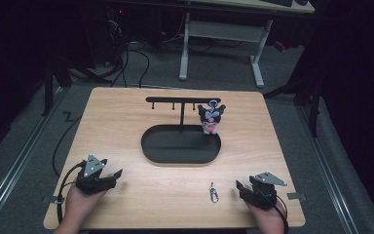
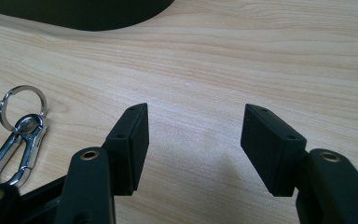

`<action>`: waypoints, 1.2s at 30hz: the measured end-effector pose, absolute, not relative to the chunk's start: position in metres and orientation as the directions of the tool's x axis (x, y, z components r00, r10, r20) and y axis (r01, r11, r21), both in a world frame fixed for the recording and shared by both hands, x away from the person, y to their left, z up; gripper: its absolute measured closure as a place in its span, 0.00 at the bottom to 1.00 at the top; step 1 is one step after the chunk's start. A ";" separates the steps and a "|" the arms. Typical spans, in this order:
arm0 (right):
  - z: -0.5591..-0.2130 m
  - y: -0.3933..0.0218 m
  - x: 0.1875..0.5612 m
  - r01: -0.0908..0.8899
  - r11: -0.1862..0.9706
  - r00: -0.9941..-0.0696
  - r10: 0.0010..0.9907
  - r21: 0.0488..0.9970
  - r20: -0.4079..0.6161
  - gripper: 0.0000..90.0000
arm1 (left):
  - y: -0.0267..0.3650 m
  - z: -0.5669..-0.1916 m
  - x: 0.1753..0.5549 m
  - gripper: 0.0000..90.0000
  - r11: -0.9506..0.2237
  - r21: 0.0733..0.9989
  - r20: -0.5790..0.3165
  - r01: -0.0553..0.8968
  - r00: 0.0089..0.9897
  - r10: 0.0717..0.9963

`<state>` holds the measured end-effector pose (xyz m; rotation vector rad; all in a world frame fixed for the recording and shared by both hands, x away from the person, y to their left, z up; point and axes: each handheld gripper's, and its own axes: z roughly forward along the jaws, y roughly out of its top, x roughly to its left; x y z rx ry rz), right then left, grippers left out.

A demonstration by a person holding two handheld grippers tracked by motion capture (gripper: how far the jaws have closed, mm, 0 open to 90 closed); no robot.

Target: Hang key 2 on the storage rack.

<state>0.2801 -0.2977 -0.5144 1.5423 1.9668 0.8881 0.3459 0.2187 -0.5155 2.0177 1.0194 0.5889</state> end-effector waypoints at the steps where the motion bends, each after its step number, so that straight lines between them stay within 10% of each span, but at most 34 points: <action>1: -0.514 -0.298 0.280 0.654 0.152 -0.246 0.969 0.741 0.018 0.47 | 0.219 -0.515 0.346 0.34 -0.370 0.809 0.054 0.456 0.570 0.820; 36: -0.509 -0.287 0.265 0.717 0.284 -0.309 0.948 0.636 -0.075 0.50 | 0.204 -0.514 0.360 0.32 -0.441 0.786 0.143 0.433 0.566 0.812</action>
